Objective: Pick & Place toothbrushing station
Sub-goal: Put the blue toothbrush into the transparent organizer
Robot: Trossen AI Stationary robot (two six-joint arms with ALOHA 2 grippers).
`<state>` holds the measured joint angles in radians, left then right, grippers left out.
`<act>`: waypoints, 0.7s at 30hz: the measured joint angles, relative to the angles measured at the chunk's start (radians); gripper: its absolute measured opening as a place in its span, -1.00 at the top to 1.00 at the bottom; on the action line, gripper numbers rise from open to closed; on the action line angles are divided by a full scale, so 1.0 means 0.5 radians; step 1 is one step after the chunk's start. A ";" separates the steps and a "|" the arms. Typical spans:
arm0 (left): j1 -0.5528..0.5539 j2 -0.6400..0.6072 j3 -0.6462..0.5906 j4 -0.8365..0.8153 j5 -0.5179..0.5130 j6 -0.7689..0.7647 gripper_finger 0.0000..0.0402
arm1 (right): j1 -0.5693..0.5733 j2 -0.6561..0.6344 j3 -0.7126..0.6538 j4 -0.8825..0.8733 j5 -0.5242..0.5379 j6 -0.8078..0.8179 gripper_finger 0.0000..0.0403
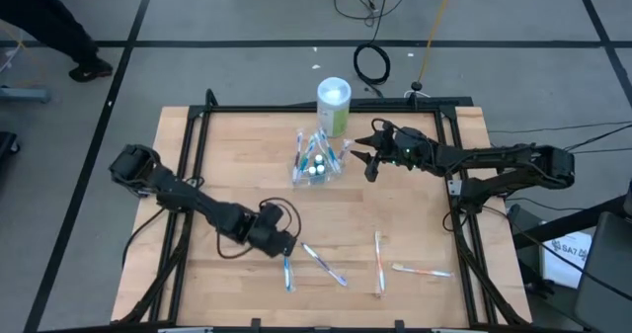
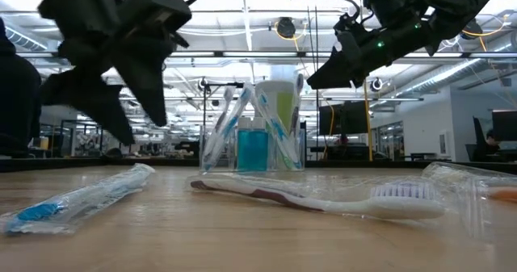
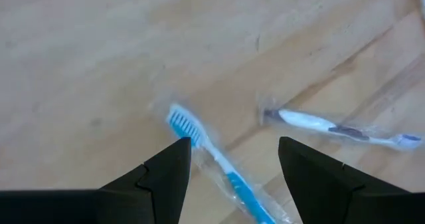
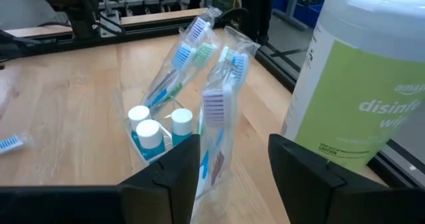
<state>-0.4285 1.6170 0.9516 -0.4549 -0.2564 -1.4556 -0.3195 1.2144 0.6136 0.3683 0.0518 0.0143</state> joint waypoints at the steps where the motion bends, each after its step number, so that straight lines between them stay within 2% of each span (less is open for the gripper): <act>1: -0.028 0.016 0.000 -0.001 -0.020 -0.049 -0.16 | 0.000 0.000 0.000 0.000 0.000 0.000 0.14; 8: -0.085 0.292 -0.001 0.243 0.031 -0.186 -0.16 | 0.000 0.000 0.000 0.018 -0.001 0.000 0.14; 15: -0.067 0.381 0.008 0.276 0.043 -0.199 -0.15 | 0.000 0.000 0.000 0.049 -0.002 0.001 0.15; 18: -0.069 0.354 0.006 0.240 0.014 -0.177 -0.08 | 0.000 0.000 0.000 0.053 -0.001 0.001 0.14; 21: -0.062 0.357 0.005 0.233 -0.007 -0.134 0.08 | 0.000 0.000 0.000 0.071 -0.002 0.001 0.14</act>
<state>-0.4594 1.7954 0.9539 -0.3382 -0.2597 -1.5226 -0.3195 1.2144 0.6136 0.4039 0.0509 0.0147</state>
